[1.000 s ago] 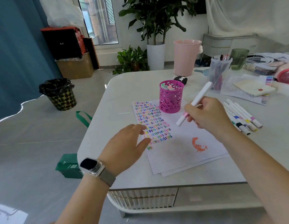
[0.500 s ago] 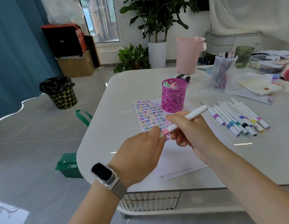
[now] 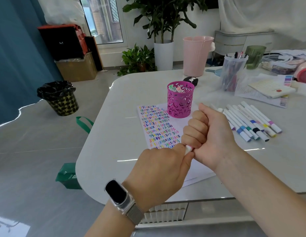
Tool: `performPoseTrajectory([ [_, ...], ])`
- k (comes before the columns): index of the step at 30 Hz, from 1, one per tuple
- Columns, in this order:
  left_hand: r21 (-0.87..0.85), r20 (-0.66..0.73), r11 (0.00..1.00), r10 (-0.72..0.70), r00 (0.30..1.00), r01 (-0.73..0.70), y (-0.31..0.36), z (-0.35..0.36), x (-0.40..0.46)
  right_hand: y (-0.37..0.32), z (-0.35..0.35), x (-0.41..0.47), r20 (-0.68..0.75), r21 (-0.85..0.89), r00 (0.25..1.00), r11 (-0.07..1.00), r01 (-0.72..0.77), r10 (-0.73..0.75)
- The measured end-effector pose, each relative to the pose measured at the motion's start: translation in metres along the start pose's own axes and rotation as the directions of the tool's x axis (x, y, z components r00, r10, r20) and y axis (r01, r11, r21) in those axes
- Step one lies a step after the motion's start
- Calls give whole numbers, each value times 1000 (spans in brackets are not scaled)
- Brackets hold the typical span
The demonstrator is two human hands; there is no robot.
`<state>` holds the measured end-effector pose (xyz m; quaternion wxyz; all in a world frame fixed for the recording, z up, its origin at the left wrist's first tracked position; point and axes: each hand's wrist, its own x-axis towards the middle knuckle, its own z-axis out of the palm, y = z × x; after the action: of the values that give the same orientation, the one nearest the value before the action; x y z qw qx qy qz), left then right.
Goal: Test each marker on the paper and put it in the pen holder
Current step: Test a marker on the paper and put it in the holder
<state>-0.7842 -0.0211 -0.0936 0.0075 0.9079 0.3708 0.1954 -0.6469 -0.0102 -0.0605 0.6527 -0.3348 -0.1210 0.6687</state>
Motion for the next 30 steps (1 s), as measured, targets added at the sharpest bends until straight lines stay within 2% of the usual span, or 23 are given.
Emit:
performPoseTrajectory([
  [6, -188, 6, 982, 10, 1000, -8, 6, -7, 3, -9, 7, -2, 54, -30, 999, 1000, -5, 7],
  [15, -445, 102, 894, -20, 995, 63, 9, -23, 15, -14, 8, 2, 103, 61, 994, 998, -33, 27],
  [17, -545, 157, 832, -21, 987, 104, 6, -25, 11, -20, 4, 9, 59, 87, 998, 996, 28, -33],
  [20, -703, 263, 668, -74, 962, 244, -12, -33, -16, -58, -16, 16, -97, 216, 960, 936, 276, -261],
  [21, -708, 257, 653, -117, 959, 269, -21, -39, -25, -70, -24, 17, -131, 246, 945, 913, 325, -300],
  [23, -647, 182, 701, -240, 954, 300, -41, -45, -36, -75, -37, 17, -153, 244, 949, 920, 306, -275],
  [25, -546, 108, 770, -328, 939, 332, -55, -41, -31, -57, -37, 20, -102, 204, 972, 952, 228, -211],
  [27, -404, 86, 836, -370, 925, 372, -59, -36, -21, -32, -28, 24, -76, 83, 984, 983, 166, -160],
  [29, -312, 108, 857, -397, 911, 410, -55, -31, -13, -15, -21, 28, -44, -198, 990, 972, 123, -134],
  [30, -298, 136, 854, -404, 905, 426, -52, -28, -11, -8, -18, 28, -29, -357, 991, 927, 111, -130],
])
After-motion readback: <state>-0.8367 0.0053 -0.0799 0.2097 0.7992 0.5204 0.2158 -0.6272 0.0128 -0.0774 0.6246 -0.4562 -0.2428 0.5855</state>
